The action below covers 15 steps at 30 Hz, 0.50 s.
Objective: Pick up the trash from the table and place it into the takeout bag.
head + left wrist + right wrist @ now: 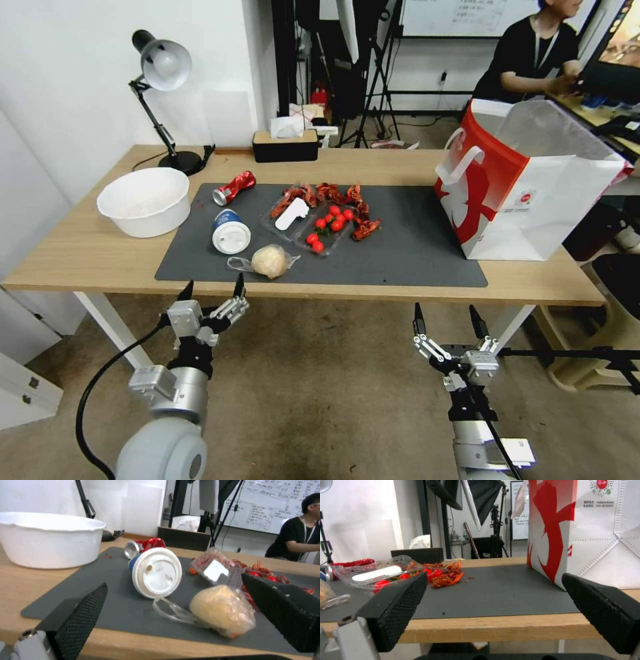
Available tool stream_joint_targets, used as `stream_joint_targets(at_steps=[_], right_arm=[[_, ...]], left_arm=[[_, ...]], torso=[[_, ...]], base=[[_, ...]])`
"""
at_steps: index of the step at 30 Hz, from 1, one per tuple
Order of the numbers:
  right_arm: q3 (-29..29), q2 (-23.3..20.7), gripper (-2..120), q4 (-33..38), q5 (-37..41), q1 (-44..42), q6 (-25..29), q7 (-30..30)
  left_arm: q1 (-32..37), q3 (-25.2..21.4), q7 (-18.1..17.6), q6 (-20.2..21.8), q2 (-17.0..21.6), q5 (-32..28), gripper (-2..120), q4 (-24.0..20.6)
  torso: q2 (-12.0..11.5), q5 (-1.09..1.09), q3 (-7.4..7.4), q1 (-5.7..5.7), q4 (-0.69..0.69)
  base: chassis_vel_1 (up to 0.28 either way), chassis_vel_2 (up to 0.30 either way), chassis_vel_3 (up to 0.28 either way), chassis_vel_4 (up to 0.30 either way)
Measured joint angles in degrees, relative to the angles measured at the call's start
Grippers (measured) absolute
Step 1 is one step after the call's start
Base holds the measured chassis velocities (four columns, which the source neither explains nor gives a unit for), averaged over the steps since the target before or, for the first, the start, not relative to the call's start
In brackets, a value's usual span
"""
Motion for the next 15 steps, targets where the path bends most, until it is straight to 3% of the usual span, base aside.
stream_joint_targets(at_steps=[9, 13, 15], right_arm=[[-0.41, -0.02, 100, 0.31, -0.93, 0.29, -0.91, 0.09], [-0.25, -0.39, 100, 0.41, -0.93, 0.18, -0.99, 0.14], [-0.44, -0.82, 100, 0.44, -0.93, 0.51, -1.54, 0.16]], left_arm=[[-6.02, -0.75, 0.57, -0.23, 4.64, -4.42, 100, 2.79], [-8.34, 0.65, 2.80, -0.46, 6.64, -5.47, 100, 4.41], [-10.12, 1.48, 5.73, -1.00, 8.36, -6.86, 100, 5.19]], torso=[[0.00, 0.00, 0.00, 0.02, 0.01], [0.00, -0.01, 0.00, 0.02, 0.00], [0.00, 0.00, 0.00, 0.01, -0.01]], base=[[0.000, 0.000, 0.000, 0.000], [0.000, 0.000, 0.000, 0.000], [0.000, 0.000, 0.000, 0.000]])
